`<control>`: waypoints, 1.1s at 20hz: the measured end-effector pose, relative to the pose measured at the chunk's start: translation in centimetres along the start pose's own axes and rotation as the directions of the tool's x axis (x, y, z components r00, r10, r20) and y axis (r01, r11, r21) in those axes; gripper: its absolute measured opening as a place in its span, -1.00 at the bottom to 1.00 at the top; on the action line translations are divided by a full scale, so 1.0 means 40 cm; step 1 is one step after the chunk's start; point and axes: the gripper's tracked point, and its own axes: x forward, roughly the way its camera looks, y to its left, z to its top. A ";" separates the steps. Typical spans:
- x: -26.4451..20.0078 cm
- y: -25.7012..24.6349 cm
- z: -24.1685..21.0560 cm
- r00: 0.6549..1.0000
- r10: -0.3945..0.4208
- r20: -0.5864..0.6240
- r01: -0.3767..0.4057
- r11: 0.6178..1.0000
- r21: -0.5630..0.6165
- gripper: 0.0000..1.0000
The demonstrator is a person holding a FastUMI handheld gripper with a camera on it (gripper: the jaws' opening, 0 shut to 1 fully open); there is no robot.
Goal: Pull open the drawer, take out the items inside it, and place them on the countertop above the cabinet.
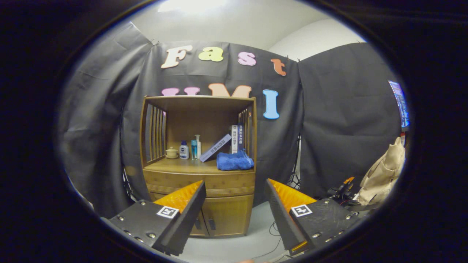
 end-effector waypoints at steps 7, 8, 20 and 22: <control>0.094 0.021 -0.029 1.000 0.000 -0.020 0.000 1.000 -0.003 0.92; 0.127 0.038 -0.034 1.000 0.010 -0.024 -0.010 1.000 -0.004 0.92; 0.580 0.356 -0.370 0.939 0.195 -0.284 -0.201 0.980 0.006 0.86; 0.639 0.400 -0.440 0.921 0.209 -0.330 -0.214 0.977 0.024 0.81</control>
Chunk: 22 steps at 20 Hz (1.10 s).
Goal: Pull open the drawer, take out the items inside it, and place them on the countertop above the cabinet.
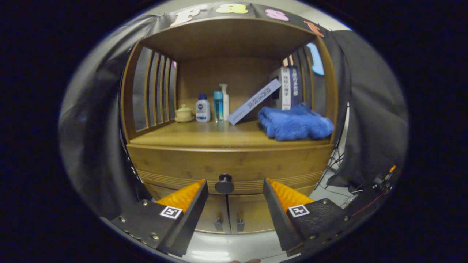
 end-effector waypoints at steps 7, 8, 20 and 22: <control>0.157 0.021 -0.058 0.998 -0.001 -0.061 0.004 0.999 0.051 0.51; 0.173 0.038 -0.059 0.998 0.017 -0.061 -0.013 0.998 0.054 0.34; 0.149 0.044 -0.087 0.989 -0.052 -0.135 0.050 0.999 -0.016 -0.70; 0.106 0.044 -0.102 0.986 -0.063 -0.151 0.060 0.998 -0.020 -0.70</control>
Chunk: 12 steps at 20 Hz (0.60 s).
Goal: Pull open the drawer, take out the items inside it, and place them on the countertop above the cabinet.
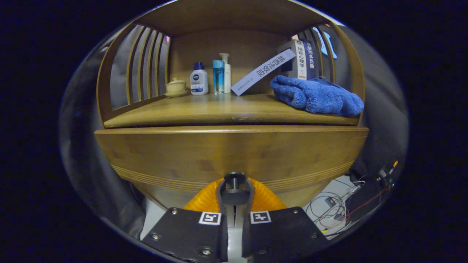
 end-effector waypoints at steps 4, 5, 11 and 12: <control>-0.108 -0.013 -0.052 1.000 -0.013 -0.019 0.013 0.999 0.038 -0.70; -0.137 -0.016 -0.068 0.999 -0.020 -0.028 0.020 0.999 0.034 -0.70; -0.238 -0.025 -0.140 0.995 -0.036 -0.092 0.043 0.996 0.074 -0.70; -0.243 -0.025 -0.144 0.995 -0.041 -0.095 0.048 0.996 0.073 -0.69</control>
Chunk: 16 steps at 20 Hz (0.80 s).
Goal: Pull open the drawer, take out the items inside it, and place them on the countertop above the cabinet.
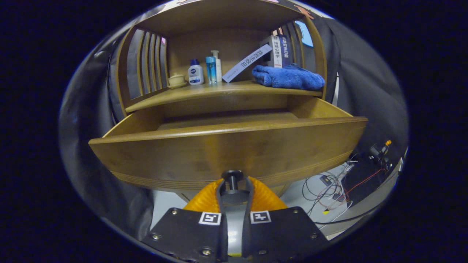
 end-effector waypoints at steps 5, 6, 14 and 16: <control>-0.017 -0.003 0.003 1.000 -0.012 0.011 0.012 1.000 0.003 -0.69; -0.015 0.000 0.002 1.000 -0.006 0.022 0.006 1.000 -0.003 -0.70; -0.101 0.032 0.115 0.985 0.003 0.171 -0.014 0.998 0.062 -0.02; -0.147 0.033 0.204 0.968 -0.019 0.250 0.003 0.998 0.065 -0.02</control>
